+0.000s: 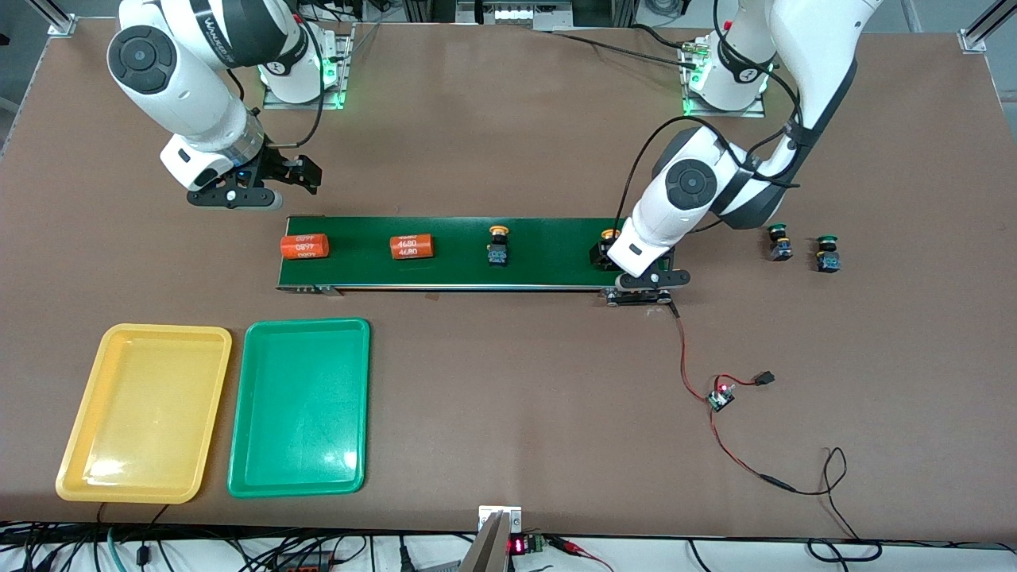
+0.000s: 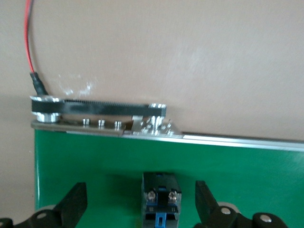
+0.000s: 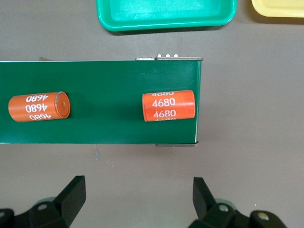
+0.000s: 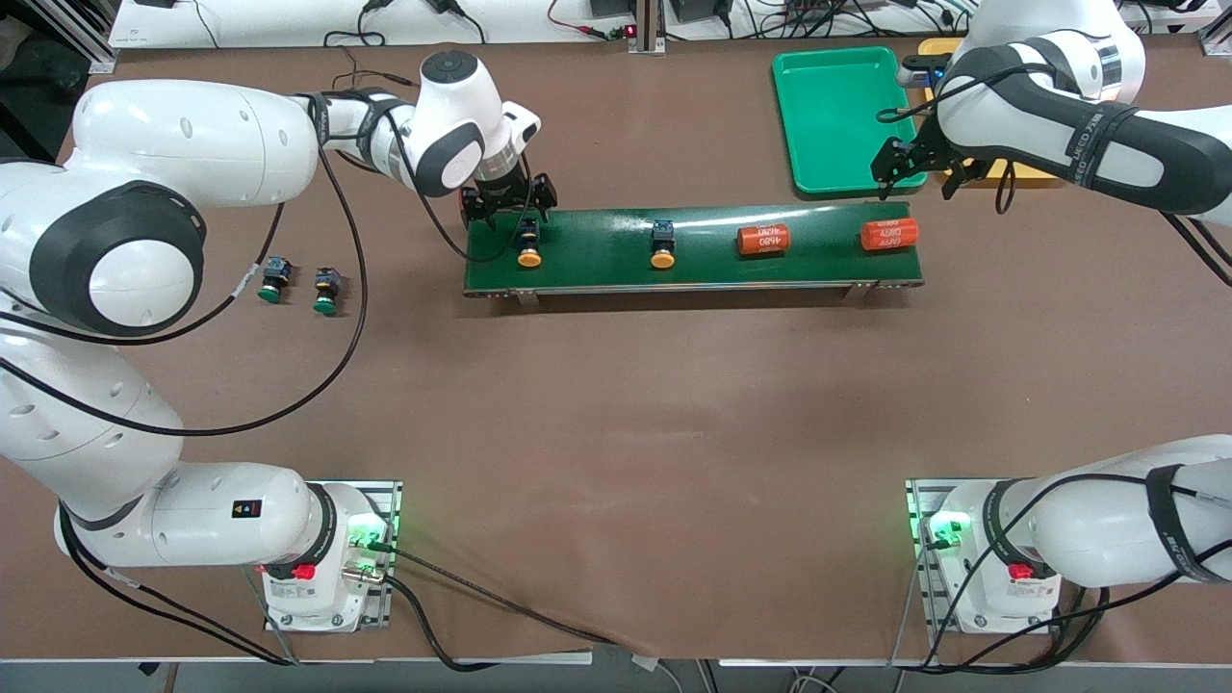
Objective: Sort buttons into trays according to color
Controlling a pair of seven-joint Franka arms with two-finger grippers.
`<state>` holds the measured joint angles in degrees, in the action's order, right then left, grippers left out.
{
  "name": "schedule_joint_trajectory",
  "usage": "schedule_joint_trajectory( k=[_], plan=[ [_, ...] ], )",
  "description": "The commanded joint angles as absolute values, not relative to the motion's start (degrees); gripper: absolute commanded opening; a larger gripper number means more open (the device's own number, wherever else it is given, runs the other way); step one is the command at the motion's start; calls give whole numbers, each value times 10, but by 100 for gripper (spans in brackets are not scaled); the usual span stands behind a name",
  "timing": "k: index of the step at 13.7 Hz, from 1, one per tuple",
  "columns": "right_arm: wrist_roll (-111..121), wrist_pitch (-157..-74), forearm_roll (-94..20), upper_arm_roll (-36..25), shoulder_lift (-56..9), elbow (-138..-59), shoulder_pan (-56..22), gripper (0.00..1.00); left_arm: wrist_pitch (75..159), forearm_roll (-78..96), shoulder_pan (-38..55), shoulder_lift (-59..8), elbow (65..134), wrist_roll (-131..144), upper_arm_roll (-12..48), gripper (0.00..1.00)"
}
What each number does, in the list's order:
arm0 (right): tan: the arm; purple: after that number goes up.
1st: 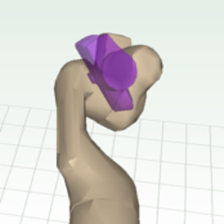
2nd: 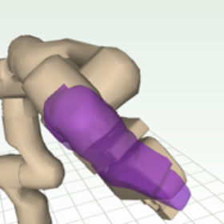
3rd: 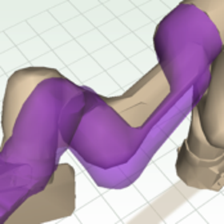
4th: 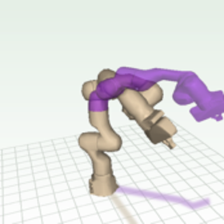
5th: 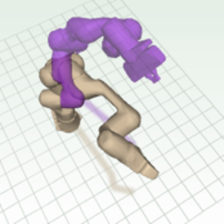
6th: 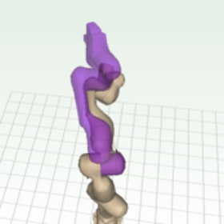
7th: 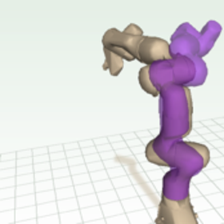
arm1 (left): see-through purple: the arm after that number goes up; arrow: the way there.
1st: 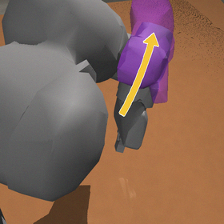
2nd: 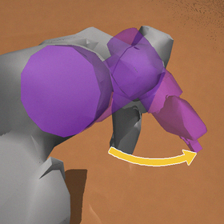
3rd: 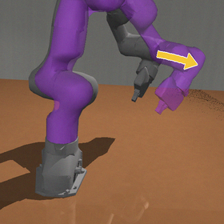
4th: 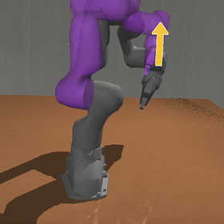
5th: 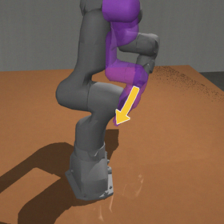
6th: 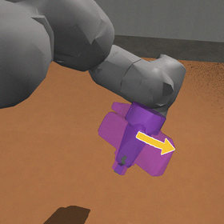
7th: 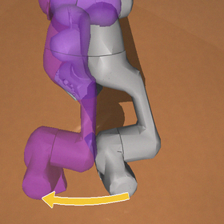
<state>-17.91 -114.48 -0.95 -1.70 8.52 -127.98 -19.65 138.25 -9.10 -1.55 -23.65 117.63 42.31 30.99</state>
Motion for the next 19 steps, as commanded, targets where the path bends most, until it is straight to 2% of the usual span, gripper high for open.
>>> schedule_joint_trajectory(
  k=[1,5,9,14,16,19],
  plan=[
    [-211,-1165,-15,-11,82,-1279,-201,100,1303,-98,-28,-226,1121,440,320,100],
    [-320,-1197,-15,25,54,-1266,-228,100,1137,-101,-48,-219,1022,396,300,100],
    [-377,-1208,-15,38,-5,-1213,-267,100,1083,-105,-61,-208,1017,179,205,100],
    [-412,-1279,-16,38,-55,-1197,-307,100,1087,-101,-61,-183,1056,9,102,100],
    [-412,-1298,-16,38,-78,-1196,-310,100,1120,-99,-62,-152,1110,-17,66,100],
    [-405,-1317,-15,38,-92,-1195,-317,100,1233,-97,-62,-126,1223,-69,21,100]
  ],
)
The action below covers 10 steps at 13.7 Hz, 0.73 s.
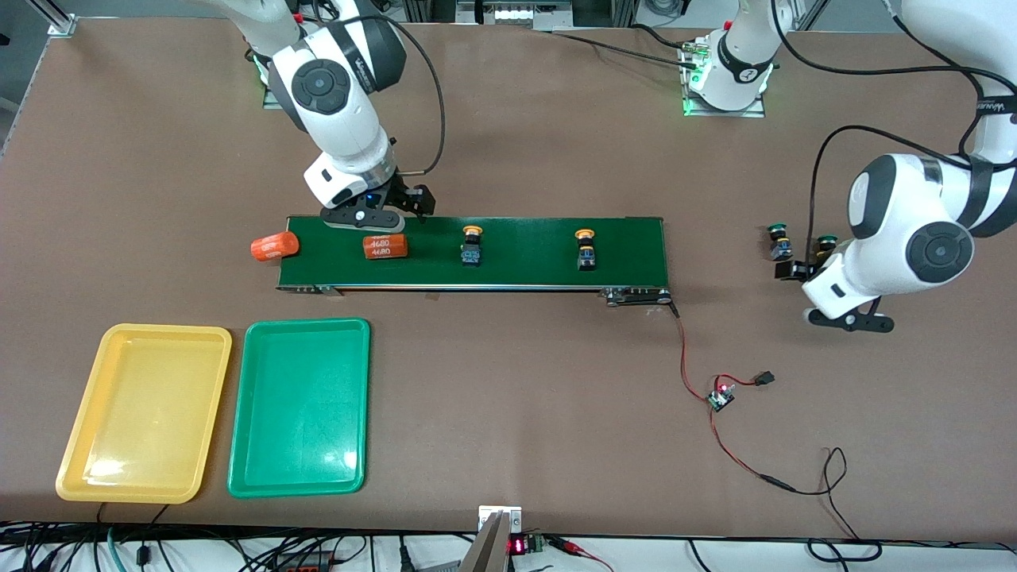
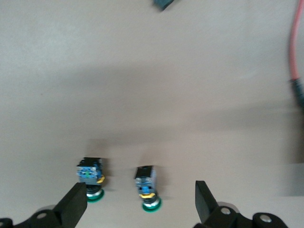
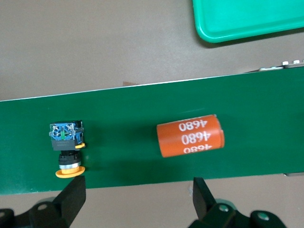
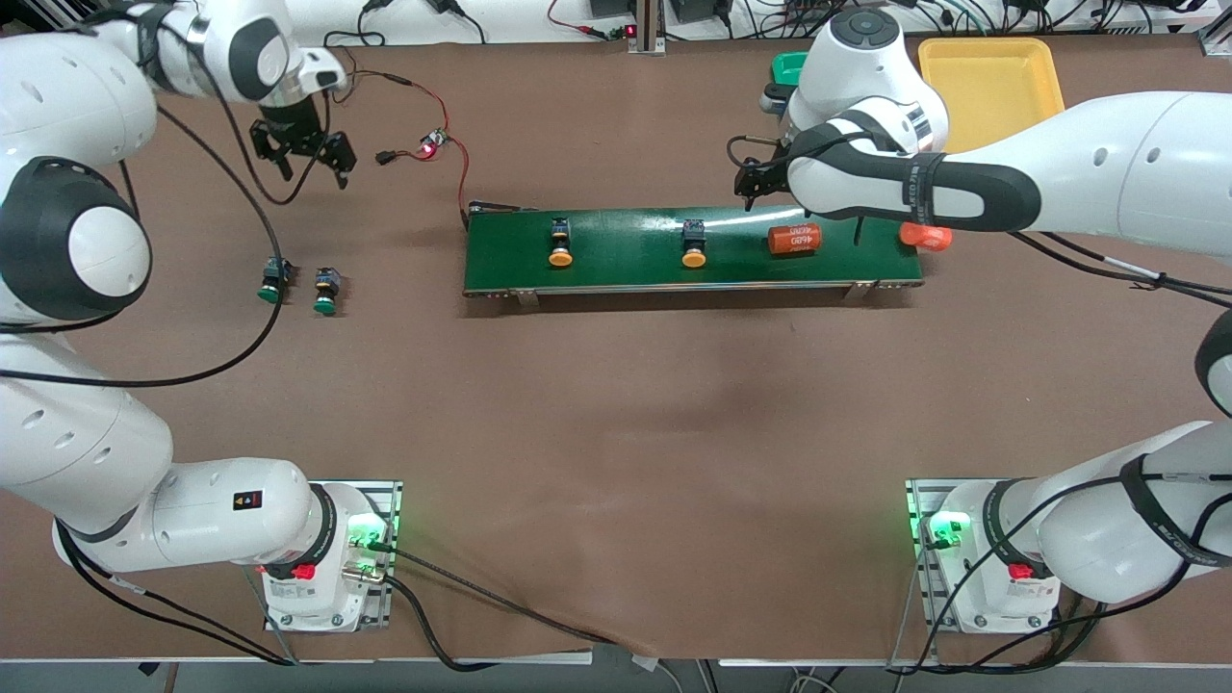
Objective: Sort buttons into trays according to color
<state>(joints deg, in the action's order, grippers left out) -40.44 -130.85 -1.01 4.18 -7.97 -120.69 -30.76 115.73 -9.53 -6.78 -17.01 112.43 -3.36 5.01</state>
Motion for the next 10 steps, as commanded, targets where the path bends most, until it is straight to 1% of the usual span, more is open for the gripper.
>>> schedule_joint_trajectory(
  k=[1,2,3,7,9,10],
  plan=[
    [-403,-1321,-14,38,-99,-1195,-321,100,1284,-93,-70,-123,1259,-72,17,100],
    [-397,-1322,-12,38,-105,-1194,-323,100,1324,-92,-74,-122,1290,-71,16,100],
    [-389,-1330,-13,38,-108,-1194,-323,100,1348,-88,-74,-123,1305,-68,16,100],
    [-354,-1358,-14,38,-119,-1194,-324,100,1360,-43,-80,-129,1336,-66,14,100],
    [-354,-1364,-14,38,-126,-1194,-324,100,1389,-35,-80,-141,1357,-66,11,100],
    [-355,-1370,-14,38,-130,-1194,-324,100,1419,-35,-80,-151,1370,-66,8,100]
  ],
)
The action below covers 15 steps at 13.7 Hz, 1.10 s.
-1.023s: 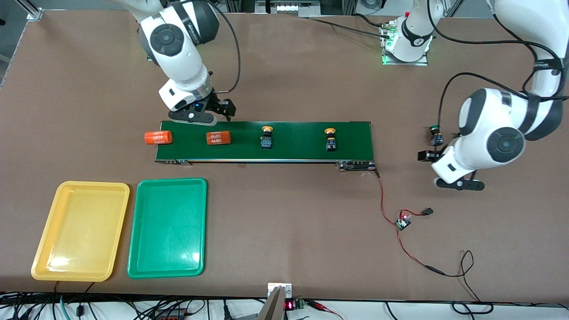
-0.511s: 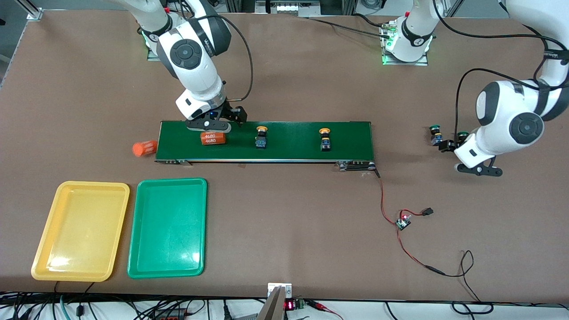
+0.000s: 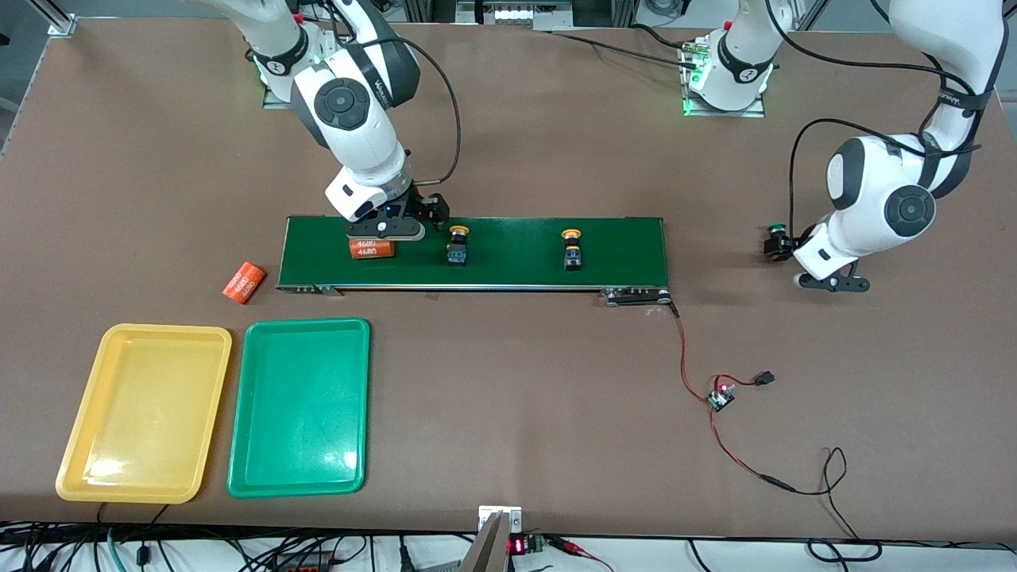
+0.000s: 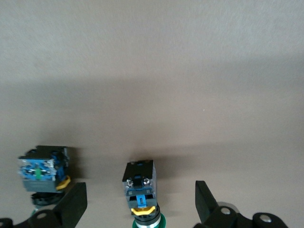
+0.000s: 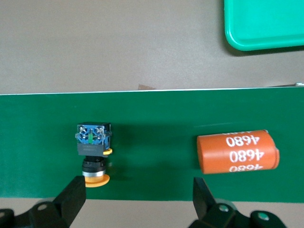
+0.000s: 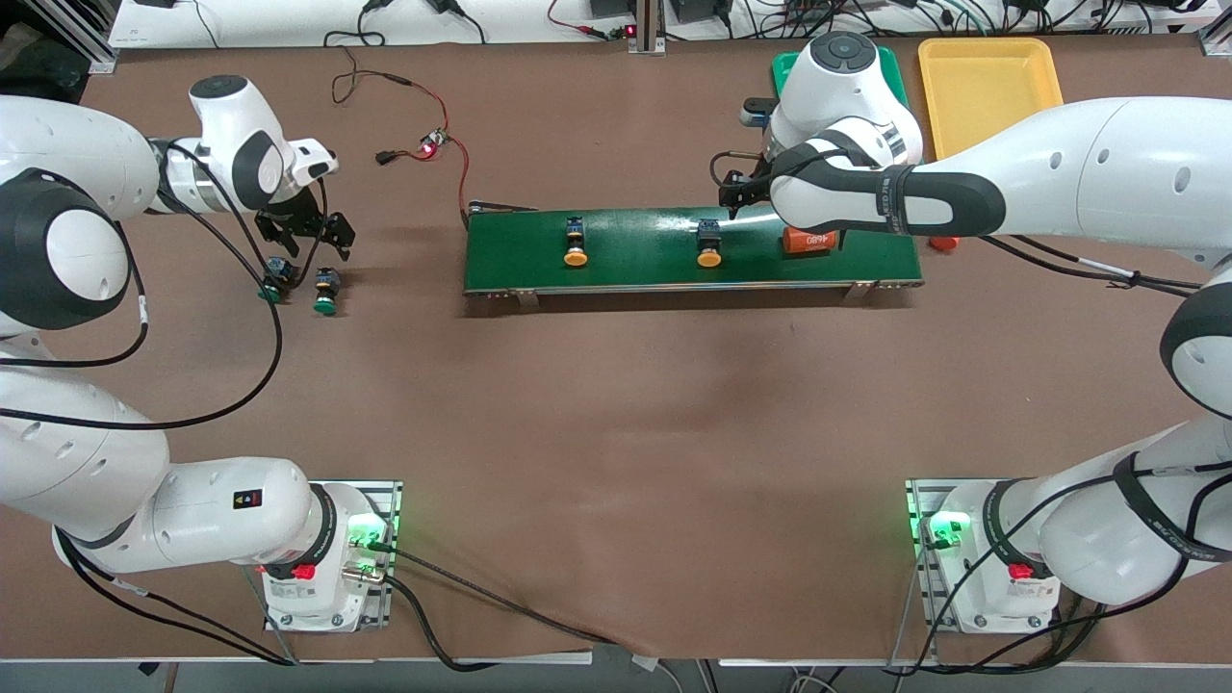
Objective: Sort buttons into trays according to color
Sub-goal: 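Grasp the yellow-rimmed button with the right gripper while the left gripper grasps another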
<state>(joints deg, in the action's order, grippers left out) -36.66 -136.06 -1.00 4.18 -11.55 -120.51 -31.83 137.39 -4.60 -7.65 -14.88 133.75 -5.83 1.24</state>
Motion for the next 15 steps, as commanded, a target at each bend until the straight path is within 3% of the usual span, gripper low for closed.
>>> schedule_joint_trajectory(
  k=[1,3,4,6,9,12,15],
  plan=[
    [-356,-1376,-14,38,-134,-1194,-325,100,1439,-35,-80,-156,1378,-67,3,100],
    [-359,-1389,-15,38,-146,-1194,-331,100,1441,-35,-81,-163,1380,-67,2,97],
    [-360,-1397,-14,38,-151,-1194,-333,100,1441,-35,-81,-163,1382,-66,2,81],
    [-360,-1409,-14,38,-163,-1194,-333,100,1439,-35,-82,-163,1388,-62,2,37],
    [-359,-1444,-11,38,-185,-1194,-334,100,1437,-35,-82,-162,1384,-55,2,9],
    [-354,-1469,-2,37,-206,-1193,-336,100,1399,-36,-82,-138,1362,-54,3,5],
    [-340,-1498,-2,33,-228,-1193,-336,100,1280,-35,-77,-121,1277,-53,17,5]
  ],
)
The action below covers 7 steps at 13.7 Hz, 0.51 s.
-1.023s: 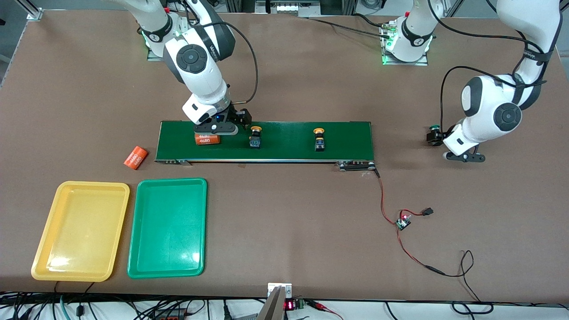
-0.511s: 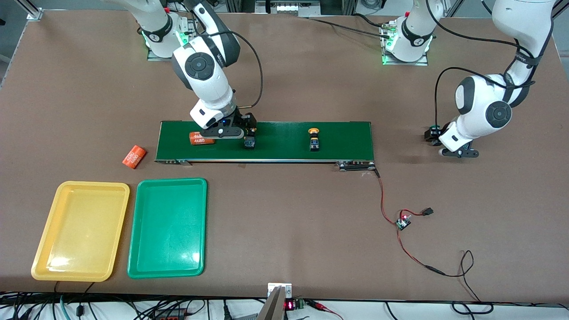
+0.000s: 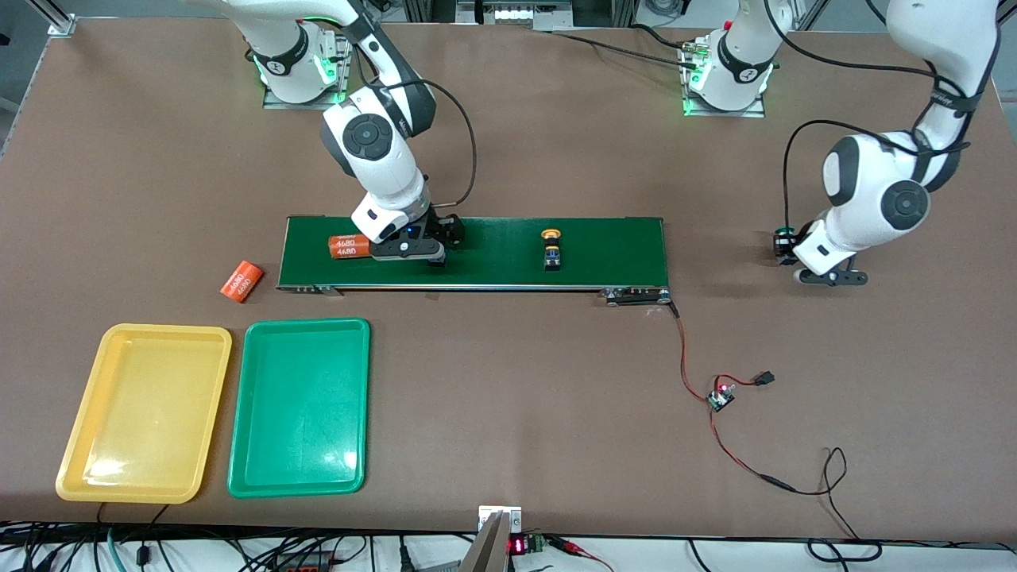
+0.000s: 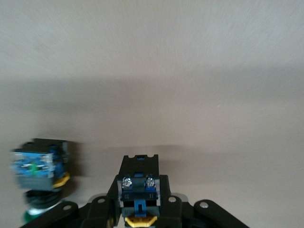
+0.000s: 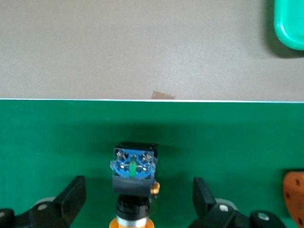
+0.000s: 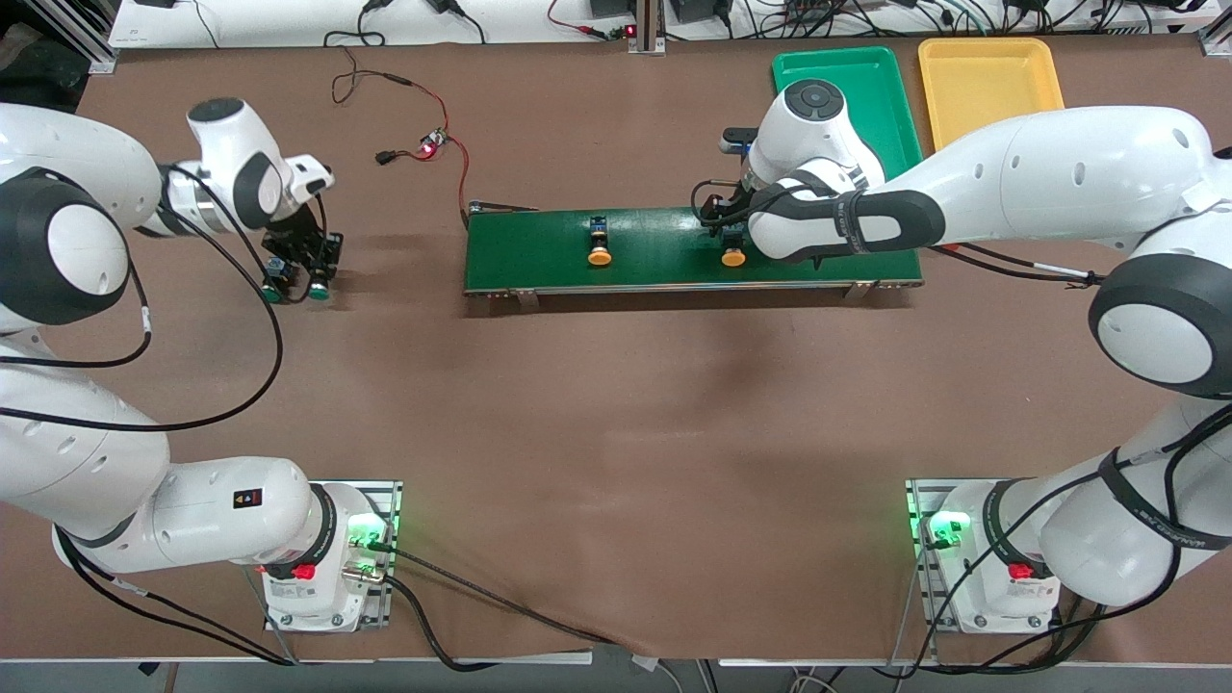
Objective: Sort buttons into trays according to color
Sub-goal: 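Grasp the yellow-rimmed button with the right gripper while the left gripper grasps another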
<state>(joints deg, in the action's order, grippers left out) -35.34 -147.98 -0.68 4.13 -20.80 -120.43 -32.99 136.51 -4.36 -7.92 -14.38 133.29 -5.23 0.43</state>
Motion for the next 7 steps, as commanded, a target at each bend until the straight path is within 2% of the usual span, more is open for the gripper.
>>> schedule_joint_trajectory(
  k=[1,2,3,5,6,7],
  plan=[
    [-331,-1506,-2,33,-235,-1194,-336,99,1224,-35,-76,-122,1235,-48,29,5],
    [-313,-1507,-2,30,-236,-1194,-335,84,1178,-35,-74,-122,1199,-31,45,5],
    [-290,-1504,-3,21,-236,-1194,-335,54,1145,-35,-74,-122,1172,-6,67,5],
    [-279,-1493,-4,15,-230,-1194,-333,7,1110,-34,-74,-122,1134,63,125,5],
    [-276,-1479,-4,15,-228,-1193,-332,0,1109,-33,-74,-122,1126,95,155,5],
    [-268,-1476,-4,14,-225,-1191,-332,0,1113,-26,-74,-123,1122,131,184,5]
  ],
)
